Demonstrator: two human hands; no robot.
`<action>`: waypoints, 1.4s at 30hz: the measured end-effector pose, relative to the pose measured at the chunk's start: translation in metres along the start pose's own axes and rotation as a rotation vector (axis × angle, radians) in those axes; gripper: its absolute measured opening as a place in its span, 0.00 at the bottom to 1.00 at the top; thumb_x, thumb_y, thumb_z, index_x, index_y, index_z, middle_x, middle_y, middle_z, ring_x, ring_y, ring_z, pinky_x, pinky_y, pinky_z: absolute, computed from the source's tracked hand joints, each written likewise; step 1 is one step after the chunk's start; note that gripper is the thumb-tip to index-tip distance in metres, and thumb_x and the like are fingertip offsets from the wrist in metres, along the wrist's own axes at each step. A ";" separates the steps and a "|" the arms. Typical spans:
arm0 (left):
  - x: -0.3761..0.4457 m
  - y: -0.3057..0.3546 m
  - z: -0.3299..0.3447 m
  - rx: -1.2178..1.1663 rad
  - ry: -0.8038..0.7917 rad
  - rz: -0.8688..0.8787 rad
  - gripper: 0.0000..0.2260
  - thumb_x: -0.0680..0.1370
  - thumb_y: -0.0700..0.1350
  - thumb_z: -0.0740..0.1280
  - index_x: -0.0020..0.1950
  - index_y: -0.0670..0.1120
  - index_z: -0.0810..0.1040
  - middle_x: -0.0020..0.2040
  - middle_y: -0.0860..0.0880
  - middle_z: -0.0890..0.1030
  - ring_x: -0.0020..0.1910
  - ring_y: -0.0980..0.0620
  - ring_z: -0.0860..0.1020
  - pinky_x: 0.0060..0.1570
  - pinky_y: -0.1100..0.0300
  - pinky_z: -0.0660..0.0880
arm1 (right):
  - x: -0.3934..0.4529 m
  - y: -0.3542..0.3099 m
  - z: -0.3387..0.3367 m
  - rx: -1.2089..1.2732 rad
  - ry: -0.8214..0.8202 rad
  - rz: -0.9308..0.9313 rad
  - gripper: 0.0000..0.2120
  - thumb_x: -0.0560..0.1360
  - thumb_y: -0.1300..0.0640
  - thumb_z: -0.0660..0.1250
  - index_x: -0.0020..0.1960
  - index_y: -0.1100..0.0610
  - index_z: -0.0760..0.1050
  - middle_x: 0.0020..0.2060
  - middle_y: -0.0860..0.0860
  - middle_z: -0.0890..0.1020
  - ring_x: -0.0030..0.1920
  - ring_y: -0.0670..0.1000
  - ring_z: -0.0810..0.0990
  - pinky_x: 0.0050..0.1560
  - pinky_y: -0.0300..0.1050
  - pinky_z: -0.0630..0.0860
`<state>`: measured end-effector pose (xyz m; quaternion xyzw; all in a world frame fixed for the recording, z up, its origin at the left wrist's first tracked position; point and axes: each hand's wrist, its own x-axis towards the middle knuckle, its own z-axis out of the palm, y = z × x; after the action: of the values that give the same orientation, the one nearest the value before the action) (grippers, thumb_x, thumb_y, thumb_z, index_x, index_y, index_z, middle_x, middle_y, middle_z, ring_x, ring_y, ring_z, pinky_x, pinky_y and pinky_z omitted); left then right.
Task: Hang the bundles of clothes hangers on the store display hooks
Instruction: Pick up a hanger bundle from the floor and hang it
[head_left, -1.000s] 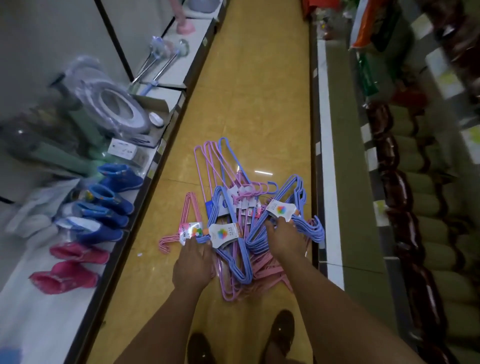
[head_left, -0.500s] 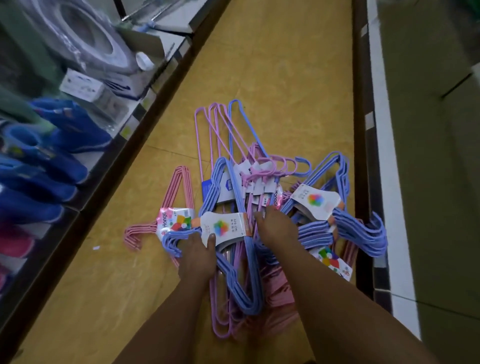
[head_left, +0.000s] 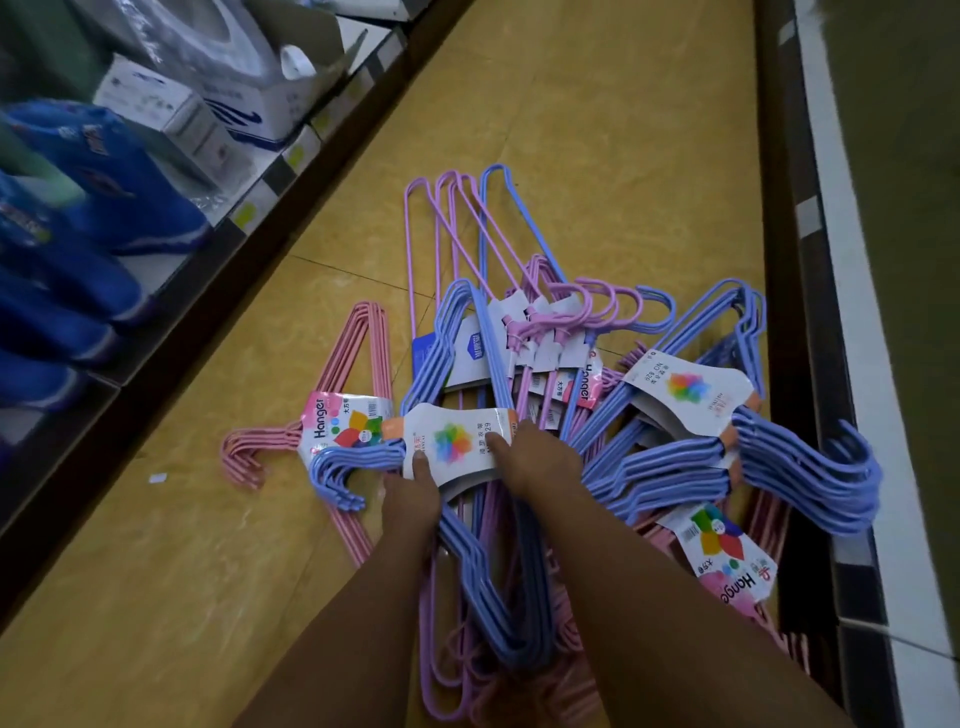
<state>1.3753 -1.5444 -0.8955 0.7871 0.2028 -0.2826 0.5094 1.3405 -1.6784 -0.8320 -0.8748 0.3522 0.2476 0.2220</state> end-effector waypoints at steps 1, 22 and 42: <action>0.007 -0.003 0.003 -0.090 -0.021 -0.050 0.33 0.77 0.62 0.60 0.72 0.39 0.64 0.67 0.39 0.72 0.64 0.38 0.72 0.63 0.46 0.70 | 0.000 -0.002 0.001 0.013 -0.007 0.006 0.26 0.80 0.40 0.52 0.68 0.59 0.64 0.64 0.58 0.74 0.63 0.59 0.74 0.58 0.50 0.69; -0.026 0.067 -0.013 -0.197 0.092 0.005 0.30 0.76 0.59 0.65 0.67 0.36 0.72 0.64 0.38 0.75 0.61 0.38 0.74 0.60 0.50 0.71 | -0.015 -0.012 -0.054 0.162 -0.093 -0.007 0.21 0.77 0.48 0.63 0.65 0.59 0.72 0.61 0.57 0.77 0.59 0.59 0.77 0.58 0.51 0.75; -0.293 0.331 -0.208 0.478 -0.292 0.550 0.15 0.73 0.54 0.71 0.57 0.48 0.80 0.52 0.47 0.81 0.49 0.47 0.79 0.48 0.51 0.76 | -0.275 -0.131 -0.338 -0.223 0.203 -0.288 0.14 0.76 0.61 0.60 0.61 0.54 0.72 0.59 0.56 0.78 0.61 0.58 0.77 0.60 0.48 0.70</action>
<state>1.4036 -1.4946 -0.4099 0.8602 -0.1619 -0.2836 0.3918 1.3558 -1.6435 -0.3788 -0.9558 0.2147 0.1611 0.1203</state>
